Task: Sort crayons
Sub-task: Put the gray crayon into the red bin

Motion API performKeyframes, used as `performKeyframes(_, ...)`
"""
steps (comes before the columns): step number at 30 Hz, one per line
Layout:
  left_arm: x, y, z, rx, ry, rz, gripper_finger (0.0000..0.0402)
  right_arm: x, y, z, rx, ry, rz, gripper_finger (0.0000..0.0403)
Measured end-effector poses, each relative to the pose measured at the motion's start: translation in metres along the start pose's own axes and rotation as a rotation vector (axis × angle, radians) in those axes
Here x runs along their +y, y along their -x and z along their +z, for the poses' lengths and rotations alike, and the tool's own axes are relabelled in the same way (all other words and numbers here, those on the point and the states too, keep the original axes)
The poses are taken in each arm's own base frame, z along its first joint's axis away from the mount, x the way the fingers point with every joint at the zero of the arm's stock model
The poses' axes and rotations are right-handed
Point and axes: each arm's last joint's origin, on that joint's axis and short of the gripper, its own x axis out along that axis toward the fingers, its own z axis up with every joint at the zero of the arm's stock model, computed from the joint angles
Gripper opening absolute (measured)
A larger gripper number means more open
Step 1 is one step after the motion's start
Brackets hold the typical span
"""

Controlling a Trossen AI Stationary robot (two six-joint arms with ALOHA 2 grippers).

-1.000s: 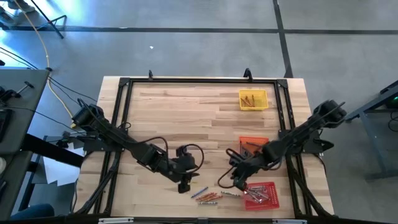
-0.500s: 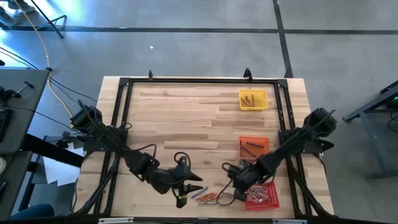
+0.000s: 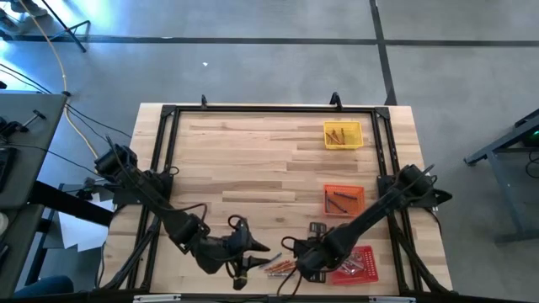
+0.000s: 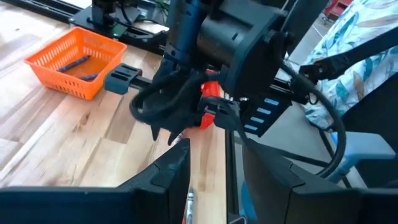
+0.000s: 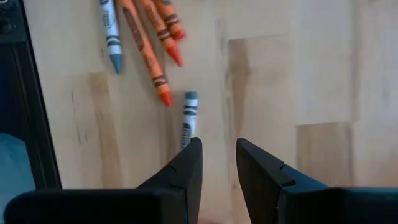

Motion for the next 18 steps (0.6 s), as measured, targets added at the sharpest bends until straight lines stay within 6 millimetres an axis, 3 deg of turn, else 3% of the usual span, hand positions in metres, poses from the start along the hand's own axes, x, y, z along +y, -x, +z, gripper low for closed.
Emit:
performKeyframes(7, -0.001, 0.000, -0.003, 0.006, -0.006, 0.000, 0.0131, 0.013, -0.014, -0.004, 0.051, -0.009, 0.021, 0.0092)
performKeyframes(18, -0.001, 0.000, -0.003, 0.008, -0.008, 0.002, 0.0131, 0.017, -0.017, -0.006, 0.053, -0.028, 0.033, 0.0093)
